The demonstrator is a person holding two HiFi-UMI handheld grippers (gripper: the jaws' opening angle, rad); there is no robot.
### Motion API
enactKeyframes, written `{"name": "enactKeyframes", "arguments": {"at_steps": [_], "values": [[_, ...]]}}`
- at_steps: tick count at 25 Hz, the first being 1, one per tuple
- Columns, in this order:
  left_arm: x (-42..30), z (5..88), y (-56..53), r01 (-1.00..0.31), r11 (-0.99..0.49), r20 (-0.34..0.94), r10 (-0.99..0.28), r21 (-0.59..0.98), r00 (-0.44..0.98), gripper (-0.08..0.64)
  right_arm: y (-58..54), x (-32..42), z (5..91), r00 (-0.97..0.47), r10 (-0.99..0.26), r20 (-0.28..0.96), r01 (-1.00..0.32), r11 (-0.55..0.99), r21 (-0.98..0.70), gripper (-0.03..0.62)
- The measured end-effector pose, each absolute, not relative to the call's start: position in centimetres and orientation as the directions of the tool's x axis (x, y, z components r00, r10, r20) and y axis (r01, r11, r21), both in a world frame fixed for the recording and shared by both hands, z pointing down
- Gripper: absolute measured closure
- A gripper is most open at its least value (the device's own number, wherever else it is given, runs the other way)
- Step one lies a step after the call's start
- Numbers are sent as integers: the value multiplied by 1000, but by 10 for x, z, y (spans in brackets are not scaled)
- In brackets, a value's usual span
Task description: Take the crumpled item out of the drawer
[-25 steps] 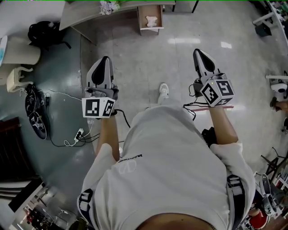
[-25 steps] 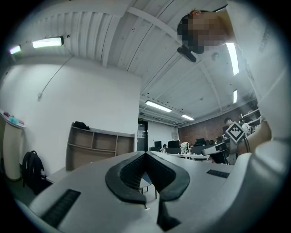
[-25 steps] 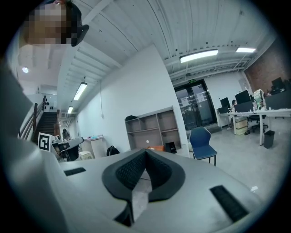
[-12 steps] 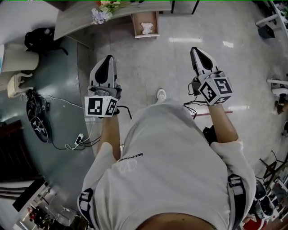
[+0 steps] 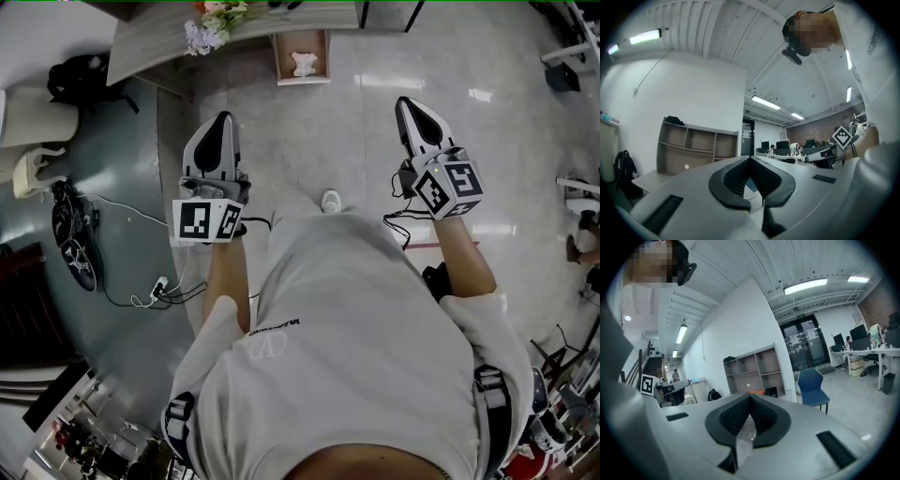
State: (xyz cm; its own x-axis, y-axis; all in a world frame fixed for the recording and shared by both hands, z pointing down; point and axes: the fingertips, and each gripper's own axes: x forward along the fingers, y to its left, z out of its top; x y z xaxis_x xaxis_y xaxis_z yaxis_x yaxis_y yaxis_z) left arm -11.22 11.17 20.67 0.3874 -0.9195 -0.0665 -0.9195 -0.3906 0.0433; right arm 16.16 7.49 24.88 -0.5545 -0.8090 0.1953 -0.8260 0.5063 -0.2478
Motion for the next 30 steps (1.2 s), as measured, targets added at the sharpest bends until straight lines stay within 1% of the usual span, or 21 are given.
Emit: {"name": "enactKeyframes", "arguments": {"at_steps": [8, 16, 26, 30], "values": [[-112, 226, 81, -909, -412, -43, -911, 70, 410, 560, 53, 154, 264, -547, -804, 232, -833, 496, -244, 591], [-109, 250, 12, -881, -465, -21, -885, 88, 465, 560, 0, 143, 278, -524, -810, 263, -850, 478, -221, 591], [-96, 336, -76, -816, -555, 77, -817, 159, 571, 560, -85, 72, 328, -549, -774, 317, -835, 525, -166, 591], [-94, 371, -108, -809, -552, 132, -803, 202, 581, 560, -120, 54, 355, -538, -763, 357, -840, 520, -155, 591]]}}
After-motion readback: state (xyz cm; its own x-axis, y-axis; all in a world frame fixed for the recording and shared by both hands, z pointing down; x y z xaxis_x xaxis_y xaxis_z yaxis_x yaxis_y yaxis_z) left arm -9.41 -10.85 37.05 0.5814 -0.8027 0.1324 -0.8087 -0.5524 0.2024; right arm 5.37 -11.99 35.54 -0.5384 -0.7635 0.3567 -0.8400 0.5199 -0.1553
